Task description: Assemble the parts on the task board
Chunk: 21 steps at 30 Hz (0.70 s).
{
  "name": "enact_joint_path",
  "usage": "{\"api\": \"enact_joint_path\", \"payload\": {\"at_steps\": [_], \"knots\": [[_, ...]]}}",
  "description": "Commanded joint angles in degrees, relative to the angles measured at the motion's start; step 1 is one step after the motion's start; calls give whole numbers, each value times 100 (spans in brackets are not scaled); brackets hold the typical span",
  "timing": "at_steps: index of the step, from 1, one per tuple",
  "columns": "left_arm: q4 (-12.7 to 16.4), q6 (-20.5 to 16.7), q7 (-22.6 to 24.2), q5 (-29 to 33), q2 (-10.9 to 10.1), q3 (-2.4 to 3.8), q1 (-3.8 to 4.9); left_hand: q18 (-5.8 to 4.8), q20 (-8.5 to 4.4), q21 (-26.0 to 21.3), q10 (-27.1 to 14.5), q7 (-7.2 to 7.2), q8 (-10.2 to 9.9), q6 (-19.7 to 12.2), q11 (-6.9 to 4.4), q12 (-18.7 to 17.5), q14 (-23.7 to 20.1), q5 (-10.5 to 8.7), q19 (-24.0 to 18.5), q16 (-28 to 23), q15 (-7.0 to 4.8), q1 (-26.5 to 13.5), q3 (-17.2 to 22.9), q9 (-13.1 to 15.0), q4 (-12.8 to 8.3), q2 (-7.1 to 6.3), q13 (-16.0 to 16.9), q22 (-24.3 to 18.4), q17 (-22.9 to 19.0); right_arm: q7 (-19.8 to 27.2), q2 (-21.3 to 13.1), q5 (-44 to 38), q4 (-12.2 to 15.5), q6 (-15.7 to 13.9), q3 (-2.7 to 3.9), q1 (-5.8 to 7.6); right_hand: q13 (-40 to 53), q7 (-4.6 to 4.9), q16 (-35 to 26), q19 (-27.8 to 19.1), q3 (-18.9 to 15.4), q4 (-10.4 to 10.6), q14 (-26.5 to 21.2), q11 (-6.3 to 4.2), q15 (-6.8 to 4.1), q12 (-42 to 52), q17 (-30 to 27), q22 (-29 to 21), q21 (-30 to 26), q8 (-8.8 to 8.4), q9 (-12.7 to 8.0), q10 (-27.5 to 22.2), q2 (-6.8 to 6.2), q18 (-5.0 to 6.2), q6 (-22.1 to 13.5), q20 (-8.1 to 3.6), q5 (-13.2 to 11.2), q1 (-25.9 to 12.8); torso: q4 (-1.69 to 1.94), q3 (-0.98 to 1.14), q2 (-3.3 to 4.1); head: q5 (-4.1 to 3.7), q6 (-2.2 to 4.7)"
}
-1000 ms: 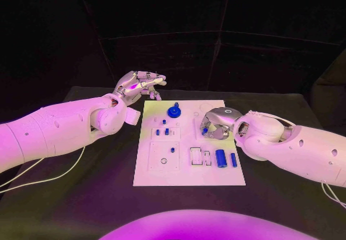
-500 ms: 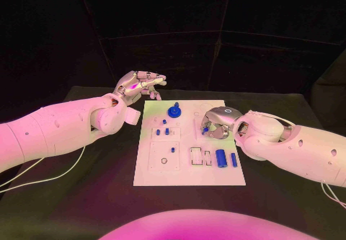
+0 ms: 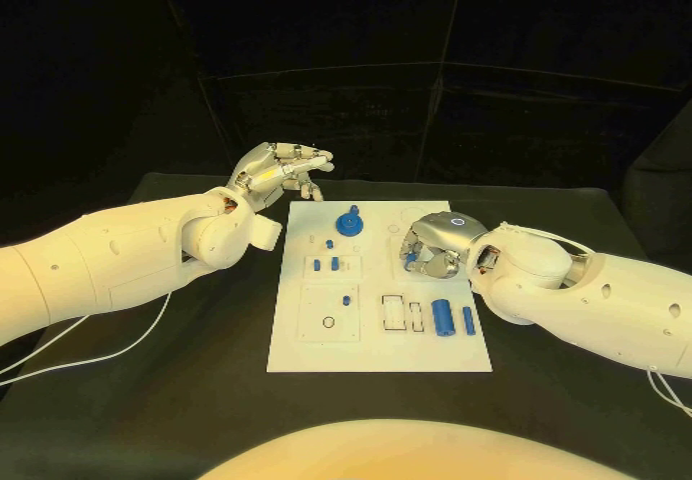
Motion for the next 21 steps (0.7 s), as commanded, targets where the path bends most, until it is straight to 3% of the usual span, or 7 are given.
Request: {"api": "enact_joint_path", "payload": {"at_steps": [1,10,16,21], "knots": [[-3,78,5,28,2,4,10,77,-4,-33,-50,14,-39,2,-1,29,-34,-16,33,-2,-12,31,-19,0,-21,-6,-5,-5,-6,143,-66,41,136,-458,18,10,-12,8,31,26,37,-1,124,-128,-25,-43,6,7,37,-17,-13,161,-32,-84,15,-5,-6,-3,-2,-4,-7,12,9],[-4,79,-3,28,0,3,8,77,-3,-36,-56,17,-41,-3,1,30,-35,-16,35,0,-10,26,-26,-1,-19,-5,-6,-9,-10,186,-273,176,635,-624,313,11,-19,21,40,23,76,-24,125,-116,-17,-89,15,11,40,-45,-24,142,-54,-85,-13,-2,-1,-16,3,-9,-4,26,18],[-5,75,0,28,4,3,8,77,-3,-36,-56,17,-41,-3,1,30,-35,-16,35,0,-10,26,-26,-1,-19,-5,-6,-9,-10,242,-247,327,957,-604,383,12,-19,25,43,23,98,-41,125,-113,-14,-103,17,14,43,-53,-27,142,-61,-85,-18,1,6,-12,3,-11,0,39,20],[-9,70,6,28,19,3,9,77,-3,-36,-56,17,-41,-3,1,30,-35,-16,35,0,-10,26,-26,-1,-19,-5,-6,-9,-10,443,54,493,976,-432,386,9,-20,39,43,12,145,-78,123,-101,-5,-137,10,7,40,-75,-35,135,-76,-83,-36,7,25,-4,20,-15,5,66,8]]}}
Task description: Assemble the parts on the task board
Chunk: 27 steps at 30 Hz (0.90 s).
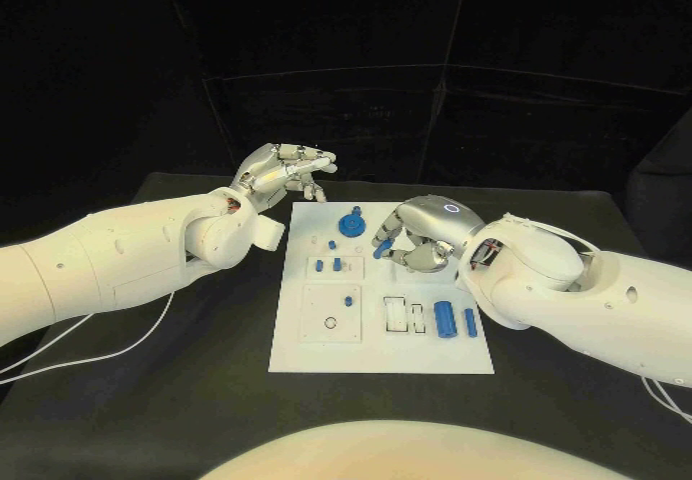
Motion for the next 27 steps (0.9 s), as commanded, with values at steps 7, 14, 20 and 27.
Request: {"api": "enact_joint_path", "payload": {"at_steps": [7,14,20,27], "knots": [[-6,45,37,27,8,4,12,78,-3,-36,-56,17,-21,-3,1,30,-35,-16,35,0,-10,26,-26,-1,-19,-5,-6,-9,-10,510,564,275,-128,247,-167,-108,7,51,26,4,78,-26,123,-86,6,-57,1,-8,15,-53,-18,124,-81,-67,-50,15,56,-15,-2,5,9,97,-50],[-18,37,42,27,17,5,13,78,-2,-43,-63,17,-23,-8,2,33,-37,-15,38,2,-8,28,-34,-1,-22,1,-6,-16,-17,652,874,285,-261,554,-280,-277,7,57,20,-6,93,-31,120,-80,11,-72,-12,-18,9,-62,-21,118,-83,-64,-57,19,71,-24,2,4,5,137,-86],[-26,38,45,27,35,5,13,78,-2,-43,-63,17,-23,-8,2,33,-37,-15,38,2,-8,28,-34,-1,-22,1,-6,-16,-17,664,1022,154,-379,751,-324,-340,6,60,19,-9,100,-34,119,-77,13,-79,-15,-20,7,-67,-23,116,-84,-63,-61,22,79,-31,6,4,7,108,-80],[-34,46,40,27,50,5,13,78,-2,-46,-66,17,-24,-9,2,35,-38,-15,40,4,-8,32,-36,-1,-26,4,-6,-19,-20,577,1103,-64,-509,811,-367,-378,7,63,21,-10,109,-31,119,-73,17,-87,-13,-19,8,-70,-23,117,-80,-63,-61,25,91,-46,-5,12,8,153,-84]]}}
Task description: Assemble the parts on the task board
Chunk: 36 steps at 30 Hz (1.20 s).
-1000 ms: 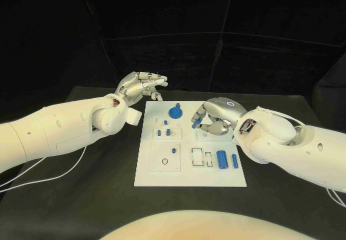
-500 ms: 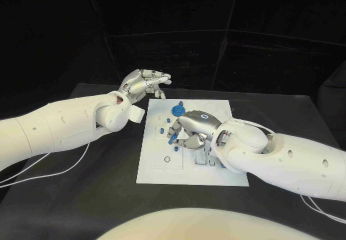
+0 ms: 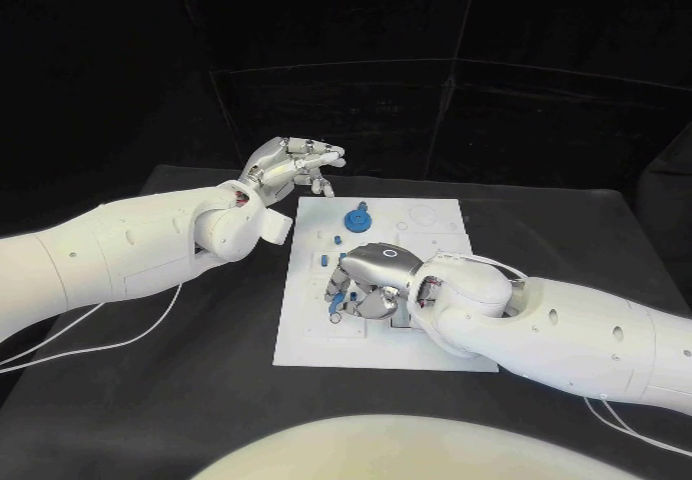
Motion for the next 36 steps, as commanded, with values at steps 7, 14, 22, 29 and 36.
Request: {"api": "enact_joint_path", "payload": {"at_steps": [7,14,22,29,36], "knots": [[-10,55,37,27,24,5,11,77,-2,-24,-24,17,-24,-9,2,35,-38,-15,40,4,-8,32,-20,-1,-10,4,-7,-8,-8,-35,87,-321,-82,286,-18,-13,8,24,17,-15,39,7,117,-73,19,-37,-15,-11,6,-38,-9,122,-11,-63,-12,27,32,9,-1,1,4,19,-30],[-16,63,33,27,33,5,11,78,-2,-28,-28,16,-24,-10,1,39,-40,-14,43,6,-8,42,-20,-1,-17,12,-7,-13,-13,-84,107,-404,-113,387,-24,-17,9,22,14,-19,42,7,115,-74,19,-37,-21,-15,3,-36,-8,127,-9,-62,-7,28,34,6,-1,-1,2,21,-46],[-17,74,36,27,44,5,11,78,-2,-28,-28,16,-24,-10,1,39,-40,-14,43,6,-8,42,-20,-1,-17,12,-7,-13,-13,-135,156,-437,-197,440,-27,-21,9,22,14,-19,42,7,115,-74,19,-37,-21,-15,3,-36,-8,127,-9,-62,-7,28,34,6,5,2,1,23,-55],[-16,73,36,27,43,5,11,78,-2,-31,-30,16,-24,-10,1,41,-41,-14,44,7,-8,48,-21,0,-22,16,-7,-16,-17,-154,198,-441,-244,500,-29,-35,9,22,14,-19,42,7,115,-74,19,-37,-21,-15,3,-36,-8,127,-9,-62,-7,28,34,6,0,1,6,38,-66],[-16,76,35,27,45,5,11,78,-2,-31,-30,16,-24,-10,1,41,-41,-14,44,7,-8,48,-21,0,-22,16,-7,-16,-17,-139,252,-439,-280,552,-36,-59,12,20,8,-26,47,6,113,-76,19,-39,-33,-23,-2,-34,-6,136,-8,-59,2,30,35,-6,-2,2,2,48,-83]]}}
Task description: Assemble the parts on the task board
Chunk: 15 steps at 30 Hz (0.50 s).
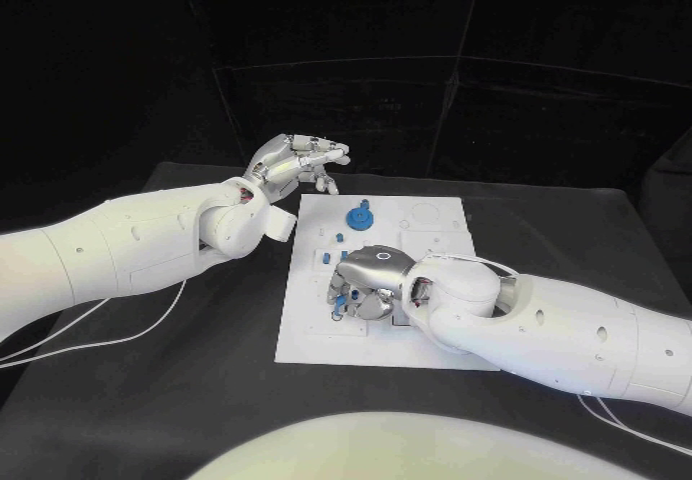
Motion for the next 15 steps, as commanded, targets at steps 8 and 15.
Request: {"api": "enact_joint_path", "payload": {"at_steps": [8,15], "knots": [[4,67,34,26,3,4,11,78,-2,-32,-30,16,-24,-10,2,20,-41,-14,44,7,-8,48,-21,0,-23,16,-7,-5,-5,-2,13,-35,3,165,-25,-35,9,34,8,-30,35,-9,112,-97,18,-17,-8,-9,-5,-15,-4,121,14,-60,24,31,32,9,2,-4,-2,7,-16],[6,68,32,26,-2,4,11,78,-2,-32,-30,16,-24,-10,2,20,-41,-14,44,7,-8,48,-21,0,-23,16,-7,-5,-5,-7,3,-32,24,139,-26,-41,9,34,8,-30,35,-9,112,-97,18,-17,-8,-9,-5,-15,-4,121,14,-60,24,31,32,9,-1,-2,0,15,-22]]}}
